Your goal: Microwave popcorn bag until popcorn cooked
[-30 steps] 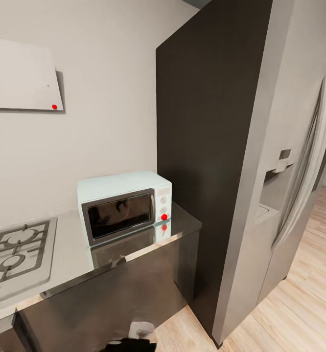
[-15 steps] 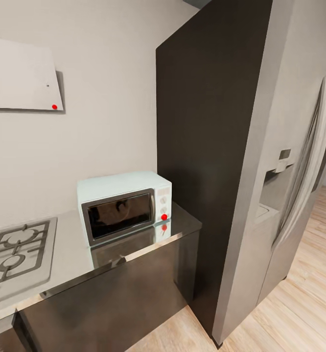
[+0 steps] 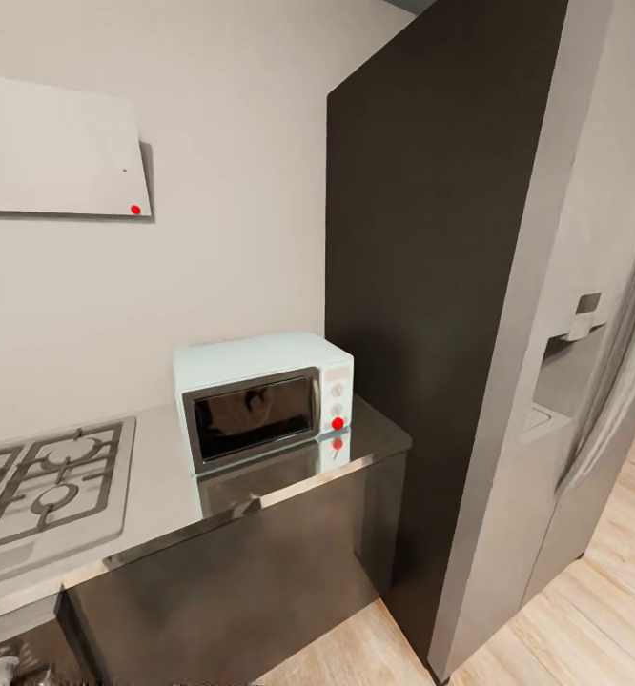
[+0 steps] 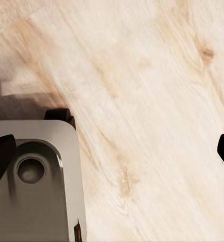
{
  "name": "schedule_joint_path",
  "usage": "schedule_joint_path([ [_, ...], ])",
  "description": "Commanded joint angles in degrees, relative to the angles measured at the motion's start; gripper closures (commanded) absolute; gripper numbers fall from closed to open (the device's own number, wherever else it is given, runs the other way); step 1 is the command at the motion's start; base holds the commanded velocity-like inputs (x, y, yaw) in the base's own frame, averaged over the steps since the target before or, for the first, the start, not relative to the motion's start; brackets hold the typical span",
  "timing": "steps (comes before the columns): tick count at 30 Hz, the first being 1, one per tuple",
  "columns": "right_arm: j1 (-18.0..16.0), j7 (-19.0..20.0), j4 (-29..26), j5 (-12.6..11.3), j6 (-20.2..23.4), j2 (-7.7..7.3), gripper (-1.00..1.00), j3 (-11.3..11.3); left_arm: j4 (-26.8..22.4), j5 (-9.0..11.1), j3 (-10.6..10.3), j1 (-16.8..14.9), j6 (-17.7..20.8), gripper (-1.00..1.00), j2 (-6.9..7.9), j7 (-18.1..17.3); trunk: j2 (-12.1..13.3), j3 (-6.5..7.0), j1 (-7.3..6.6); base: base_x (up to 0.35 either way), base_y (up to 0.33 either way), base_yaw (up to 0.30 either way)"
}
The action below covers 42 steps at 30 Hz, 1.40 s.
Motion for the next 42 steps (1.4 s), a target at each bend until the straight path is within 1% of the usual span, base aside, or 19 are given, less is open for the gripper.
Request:
schedule_joint_path([
  [1, -0.1, 0.2, 0.2, 0.0, -0.4, -0.03, -1.00, -0.3, 0.1, 0.6, -0.5, -0.1, 0.0, -1.00, -0.02, -0.2, -0.1, -0.07, 0.00, 0.000, 0.000, 0.265],
  [16, -0.1, 0.1, 0.2, 0.1, -0.6, -0.03, -1.00, -0.2, 0.1, 0.5, -0.6, -0.1, 0.0, -1.00, -0.28, -0.2, -0.1, -0.07, 0.00, 0.000, 0.000, 0.267],
  [42, -0.1, 0.1, 0.2, 0.1, -0.7, -0.02, -1.00, -0.2, 0.1, 0.6, -0.5, -0.1, 0.0, -1.00, -0.20, -0.2, -0.1, -0.07, 0.00, 0.000, 0.000, 0.268],
])
